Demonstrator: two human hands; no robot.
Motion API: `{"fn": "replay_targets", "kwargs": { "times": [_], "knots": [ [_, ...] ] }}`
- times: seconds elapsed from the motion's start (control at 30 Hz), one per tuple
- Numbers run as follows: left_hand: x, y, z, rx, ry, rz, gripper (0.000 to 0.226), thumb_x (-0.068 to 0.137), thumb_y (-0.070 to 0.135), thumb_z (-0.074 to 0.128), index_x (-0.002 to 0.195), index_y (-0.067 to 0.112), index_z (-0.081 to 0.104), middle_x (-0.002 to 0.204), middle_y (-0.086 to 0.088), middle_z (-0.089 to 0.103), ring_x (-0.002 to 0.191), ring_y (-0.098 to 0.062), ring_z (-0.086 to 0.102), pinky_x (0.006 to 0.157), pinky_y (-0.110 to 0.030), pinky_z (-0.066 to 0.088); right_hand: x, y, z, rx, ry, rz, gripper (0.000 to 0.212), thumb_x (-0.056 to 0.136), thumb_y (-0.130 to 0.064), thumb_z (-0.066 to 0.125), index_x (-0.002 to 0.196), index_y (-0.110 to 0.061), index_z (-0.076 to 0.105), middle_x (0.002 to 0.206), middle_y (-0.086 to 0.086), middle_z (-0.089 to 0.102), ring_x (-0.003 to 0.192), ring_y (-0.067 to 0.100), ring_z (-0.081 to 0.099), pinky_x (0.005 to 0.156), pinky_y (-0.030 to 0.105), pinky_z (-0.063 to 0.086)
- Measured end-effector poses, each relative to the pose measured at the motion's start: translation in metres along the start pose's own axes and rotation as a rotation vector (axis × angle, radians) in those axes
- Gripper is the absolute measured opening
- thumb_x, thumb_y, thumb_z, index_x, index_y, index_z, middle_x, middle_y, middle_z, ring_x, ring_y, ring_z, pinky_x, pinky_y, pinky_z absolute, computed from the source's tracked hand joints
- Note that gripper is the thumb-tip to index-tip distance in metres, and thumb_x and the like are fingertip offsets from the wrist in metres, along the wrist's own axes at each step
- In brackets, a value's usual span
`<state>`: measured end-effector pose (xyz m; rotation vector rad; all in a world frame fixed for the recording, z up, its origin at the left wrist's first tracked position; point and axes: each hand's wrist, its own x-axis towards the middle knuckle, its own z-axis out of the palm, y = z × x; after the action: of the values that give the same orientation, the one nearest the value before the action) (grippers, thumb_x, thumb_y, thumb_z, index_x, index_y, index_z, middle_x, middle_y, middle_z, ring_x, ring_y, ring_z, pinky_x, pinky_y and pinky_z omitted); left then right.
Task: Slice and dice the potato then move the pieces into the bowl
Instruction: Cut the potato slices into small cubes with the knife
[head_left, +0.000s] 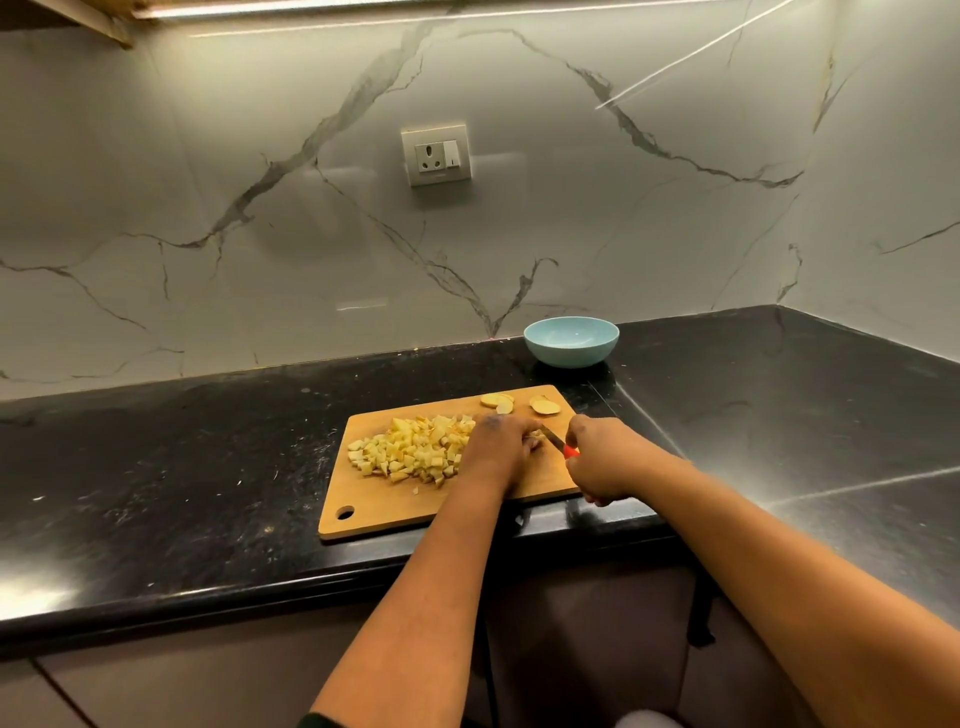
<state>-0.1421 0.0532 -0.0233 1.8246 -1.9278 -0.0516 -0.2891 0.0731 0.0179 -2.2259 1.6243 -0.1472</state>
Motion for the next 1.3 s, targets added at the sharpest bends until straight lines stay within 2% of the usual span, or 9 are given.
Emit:
{"fn": "replay_targets", "kwargs": {
  "times": [0.23,0.43,0.57,0.7,0.83,0.93,1.07,1.23,1.3],
  "knots": [
    [-0.002,-0.005,0.003,-0.073,0.034,-0.058,0.052,0.093,0.032,0.065,0.142,0.023,0.05,0.133,-0.008,0.062,0.122,-0.022,0.056,0.103,-0.032,0.044,-0.001,0.006,-0.013,0.011,0.134,0.009,0.035,0.094,-0.011,0.053,0.129,-0.013,0.046,0.112,0.01,0.059,0.088,0.02,0.059,0.076,0.03,0.055],
    [-0.003,-0.007,0.005,-0.031,0.052,-0.033,0.025,0.097,0.028,0.06,0.117,0.017,0.071,0.113,-0.006,0.07,0.103,-0.018,0.06,0.09,-0.026,0.045,-0.008,-0.006,-0.006,-0.059,0.131,-0.027,0.039,0.093,-0.008,0.051,0.131,-0.013,0.043,0.11,0.012,0.06,0.088,0.021,0.061,0.078,0.033,0.057],
    [-0.001,-0.007,0.005,-0.065,0.055,-0.061,0.021,0.096,0.026,0.06,0.112,0.019,0.074,0.11,-0.004,0.071,0.101,-0.017,0.061,0.091,-0.027,0.046,-0.014,-0.014,0.005,-0.082,0.141,-0.019,0.031,0.093,-0.006,0.051,0.123,-0.014,0.044,0.101,0.011,0.052,0.08,0.021,0.052,0.058,0.026,0.042],
    [0.003,-0.009,0.007,-0.09,0.061,-0.077,0.019,0.094,0.023,0.064,0.107,0.016,0.075,0.105,-0.005,0.072,0.097,-0.018,0.063,0.089,-0.027,0.047,-0.016,-0.018,0.024,-0.024,0.204,-0.015,0.029,0.093,-0.004,0.046,0.12,-0.014,0.046,0.085,0.004,0.049,0.081,0.024,0.05,0.065,0.031,0.041],
    [0.005,-0.009,0.006,-0.11,0.035,-0.103,0.021,0.094,0.025,0.065,0.109,0.015,0.075,0.109,-0.006,0.072,0.101,-0.019,0.063,0.091,-0.028,0.047,-0.022,-0.025,0.027,-0.058,0.176,-0.016,0.032,0.094,-0.004,0.046,0.125,-0.012,0.048,0.116,0.013,0.057,0.105,0.029,0.057,0.073,0.029,0.041],
    [0.002,-0.008,0.004,-0.12,0.042,-0.101,0.022,0.094,0.025,0.065,0.111,0.014,0.074,0.11,-0.006,0.071,0.1,-0.018,0.062,0.09,-0.027,0.047,-0.03,-0.03,0.011,-0.153,0.076,0.014,0.036,0.092,-0.005,0.052,0.127,-0.012,0.048,0.124,0.013,0.053,0.111,0.028,0.055,0.084,0.032,0.047],
    [-0.003,-0.009,0.005,-0.146,0.066,-0.082,0.02,0.095,0.022,0.062,0.11,0.014,0.073,0.108,-0.005,0.07,0.089,-0.01,0.055,0.082,-0.021,0.042,-0.034,-0.017,-0.015,-0.197,0.063,0.022,0.032,0.094,-0.009,0.053,0.125,-0.015,0.052,0.116,0.009,0.058,0.094,0.02,0.056,0.079,0.028,0.051],
    [-0.007,-0.009,0.005,-0.122,0.059,-0.075,0.029,0.098,0.022,0.057,0.125,0.018,0.066,0.126,-0.007,0.064,0.116,-0.02,0.057,0.1,-0.03,0.044,-0.026,-0.008,-0.013,-0.035,0.18,0.006,0.023,0.098,-0.017,0.05,0.121,-0.016,0.051,0.103,0.008,0.059,0.082,0.018,0.059,0.07,0.03,0.053],
    [-0.007,-0.01,0.005,-0.112,0.076,-0.084,0.029,0.098,0.019,0.057,0.126,0.019,0.066,0.128,-0.007,0.063,0.117,-0.02,0.057,0.101,-0.029,0.043,-0.024,-0.01,-0.006,-0.001,0.207,0.004,0.022,0.098,-0.016,0.049,0.12,-0.016,0.049,0.101,0.01,0.059,0.081,0.02,0.06,0.068,0.031,0.053]
  ]
}}
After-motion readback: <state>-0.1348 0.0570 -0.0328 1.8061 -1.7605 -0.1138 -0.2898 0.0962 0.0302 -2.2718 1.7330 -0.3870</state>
